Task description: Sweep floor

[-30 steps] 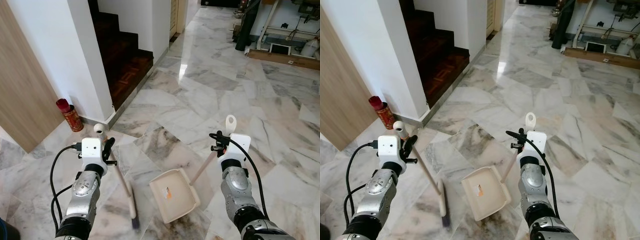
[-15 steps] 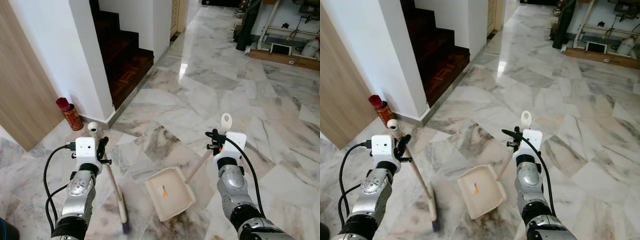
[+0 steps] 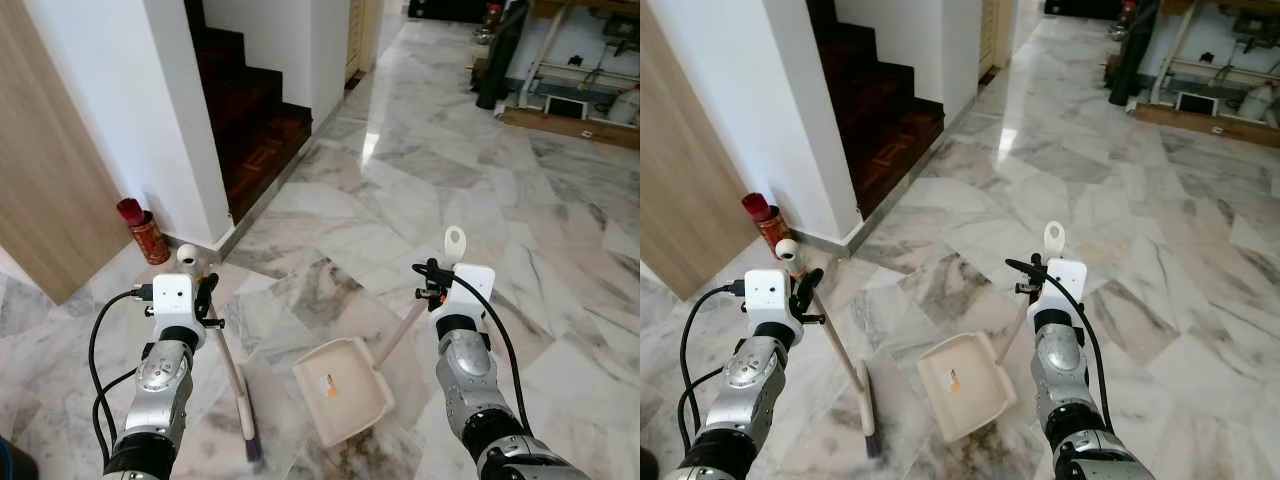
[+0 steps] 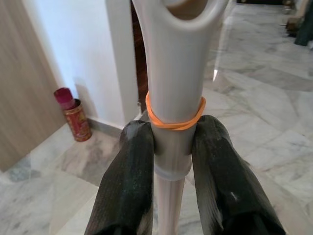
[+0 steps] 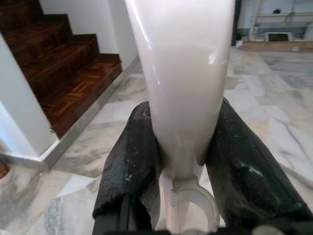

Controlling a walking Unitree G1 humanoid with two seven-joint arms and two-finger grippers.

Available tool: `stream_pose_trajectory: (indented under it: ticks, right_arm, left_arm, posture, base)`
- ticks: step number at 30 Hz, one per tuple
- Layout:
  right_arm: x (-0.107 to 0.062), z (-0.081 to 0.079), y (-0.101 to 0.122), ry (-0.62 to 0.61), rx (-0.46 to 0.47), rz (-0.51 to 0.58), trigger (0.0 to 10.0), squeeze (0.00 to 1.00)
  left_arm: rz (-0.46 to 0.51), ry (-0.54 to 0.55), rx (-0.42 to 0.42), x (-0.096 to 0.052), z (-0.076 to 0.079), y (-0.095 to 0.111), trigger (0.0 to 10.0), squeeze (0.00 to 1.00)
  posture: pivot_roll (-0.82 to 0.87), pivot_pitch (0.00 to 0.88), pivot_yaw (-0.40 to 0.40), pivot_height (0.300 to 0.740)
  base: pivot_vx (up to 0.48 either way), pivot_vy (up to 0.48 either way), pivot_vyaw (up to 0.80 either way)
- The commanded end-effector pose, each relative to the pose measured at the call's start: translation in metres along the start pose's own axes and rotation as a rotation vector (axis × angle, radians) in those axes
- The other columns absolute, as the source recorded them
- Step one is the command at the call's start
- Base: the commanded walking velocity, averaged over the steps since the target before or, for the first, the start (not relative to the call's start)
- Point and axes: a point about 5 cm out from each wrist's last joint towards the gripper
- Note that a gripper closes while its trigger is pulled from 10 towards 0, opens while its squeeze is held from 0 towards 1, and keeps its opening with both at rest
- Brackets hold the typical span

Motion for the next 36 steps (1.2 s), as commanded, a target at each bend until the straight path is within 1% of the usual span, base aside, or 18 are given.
stream_pose_trajectory:
  ticks: [1,5,12,21,29,36]
  right_arm:
    - [0.0031,-0.0046,0.0092,0.012,0.003,0.046,10.0,0.00]
    - [0.0030,-0.0054,0.0085,0.012,0.006,0.040,10.0,0.00]
    - [0.0021,-0.0096,0.0075,0.026,0.004,0.037,10.0,0.00]
    - [0.0028,-0.0091,0.0089,0.027,0.001,0.041,10.0,0.00]
    - [0.0020,-0.0131,0.0073,0.036,-0.005,0.030,10.0,0.00]
    - [0.0022,-0.0144,0.0083,0.042,-0.006,0.037,10.0,0.00]
  left_arm:
    - [0.051,-0.011,0.012,0.0039,0.0003,0.0132,10.0,0.00]
    - [0.051,-0.036,0.031,0.0022,0.0000,0.0138,10.0,0.00]
    - [0.048,-0.030,0.033,0.0017,-0.0015,0.0134,10.0,0.00]
    - [0.042,-0.031,0.036,0.0014,-0.0006,0.0130,10.0,0.00]
    - [0.040,-0.022,0.039,0.0003,-0.0037,0.0132,10.0,0.00]
    - [0.038,-0.032,0.036,-0.0006,-0.0007,0.0130,10.0,0.00]
  posture:
    - [0.04,0.025,-0.026,0.740]
    - [0.04,0.019,-0.025,0.740]
    - [0.03,0.028,-0.026,0.740]
    - [0.03,0.054,-0.030,0.740]
    - [0.03,0.064,-0.031,0.740]
    - [0.04,0.078,-0.027,0.740]
  base:
    - [0.300,0.000,0.00]
    - [0.296,0.000,0.00]
    - [0.299,0.000,0.00]
    - [0.298,0.000,0.00]
    - [0.296,0.000,0.00]
    - [0.299,0.000,0.00]
Point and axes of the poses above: a point about 5 cm out from each wrist's last joint towards the gripper, its own x axis pointing out of the wrist towards the gripper, its own y axis along the axis of the wrist's last joint, z = x × y, and after that the axes turned 5 degrees about -x, right-handed
